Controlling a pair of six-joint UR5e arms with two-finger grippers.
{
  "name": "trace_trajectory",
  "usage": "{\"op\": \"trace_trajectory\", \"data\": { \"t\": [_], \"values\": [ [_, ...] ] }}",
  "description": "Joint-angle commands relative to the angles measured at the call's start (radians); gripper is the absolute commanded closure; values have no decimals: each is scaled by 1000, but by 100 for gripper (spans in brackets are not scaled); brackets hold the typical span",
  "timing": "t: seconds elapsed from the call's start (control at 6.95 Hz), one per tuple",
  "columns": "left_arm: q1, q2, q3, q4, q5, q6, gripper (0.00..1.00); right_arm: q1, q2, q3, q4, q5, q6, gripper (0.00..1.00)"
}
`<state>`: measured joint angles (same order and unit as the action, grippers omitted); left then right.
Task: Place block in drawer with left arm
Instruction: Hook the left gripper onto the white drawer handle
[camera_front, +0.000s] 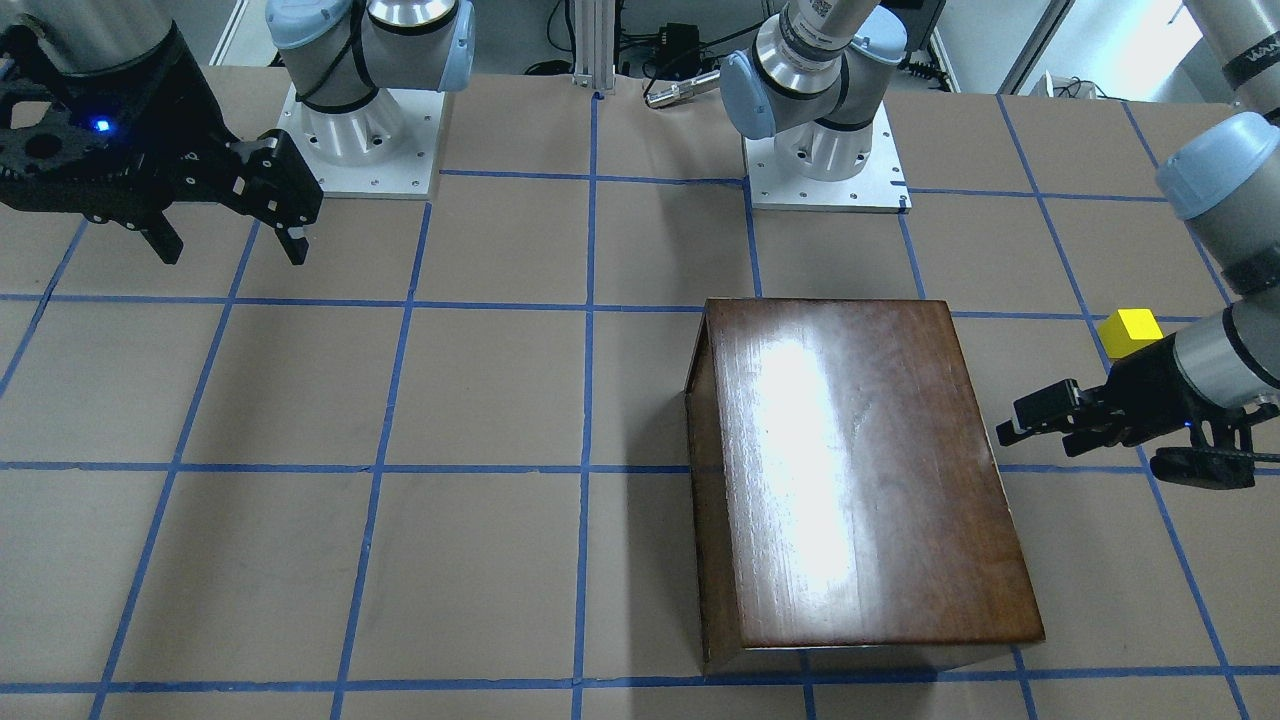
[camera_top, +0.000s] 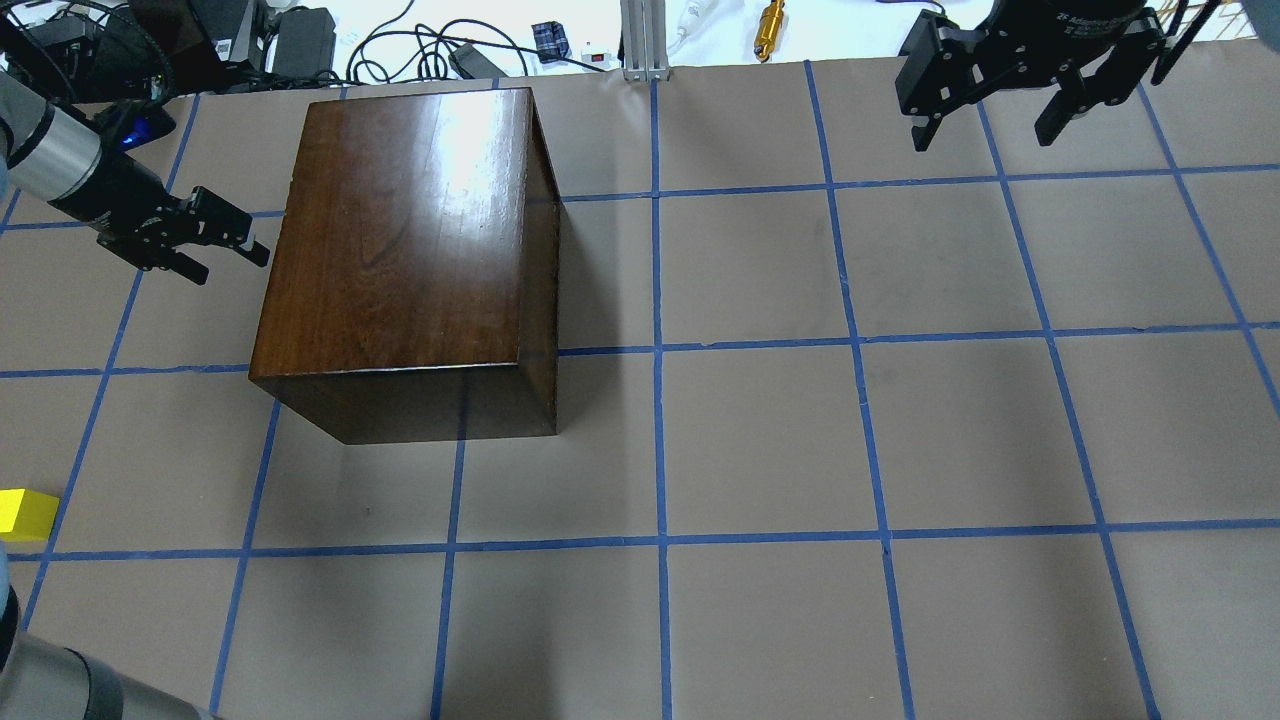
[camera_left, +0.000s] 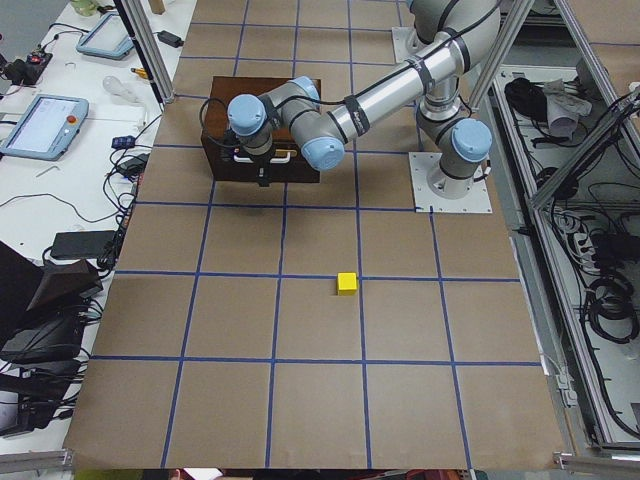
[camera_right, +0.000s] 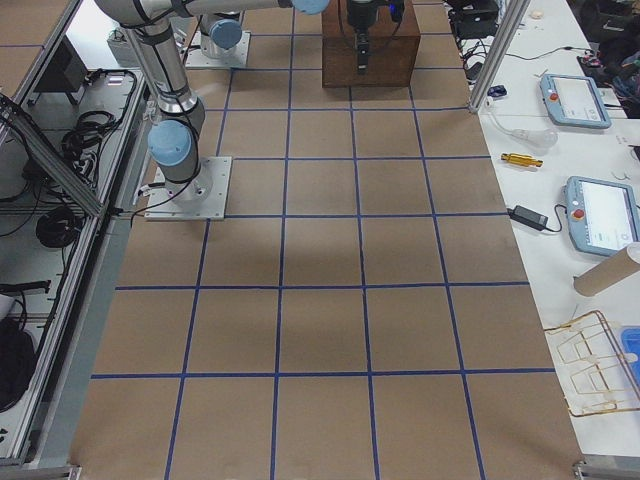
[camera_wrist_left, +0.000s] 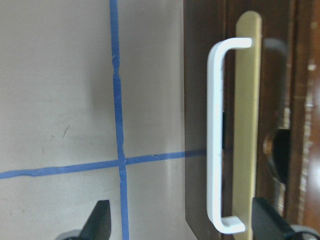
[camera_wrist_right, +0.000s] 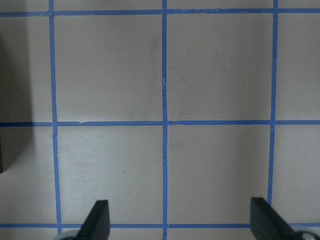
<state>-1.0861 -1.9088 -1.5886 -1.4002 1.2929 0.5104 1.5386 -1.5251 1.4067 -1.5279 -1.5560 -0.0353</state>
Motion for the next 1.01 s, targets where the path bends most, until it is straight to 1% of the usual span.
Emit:
{"op": "trace_trajectory", "data": {
  "t": [0.0, 0.29, 0.86],
  "values": [
    [-1, -25, -1, 3, -24, -1, 0, 0, 0, 0, 0, 0, 0, 0],
    [0, -48, -1, 3, -65, -3, 0, -2, 0, 0, 0, -1, 0, 0],
    [0, -78, 9, 4, -64, -3, 0, 0, 0, 0, 0, -1, 0, 0]
  ]
}}
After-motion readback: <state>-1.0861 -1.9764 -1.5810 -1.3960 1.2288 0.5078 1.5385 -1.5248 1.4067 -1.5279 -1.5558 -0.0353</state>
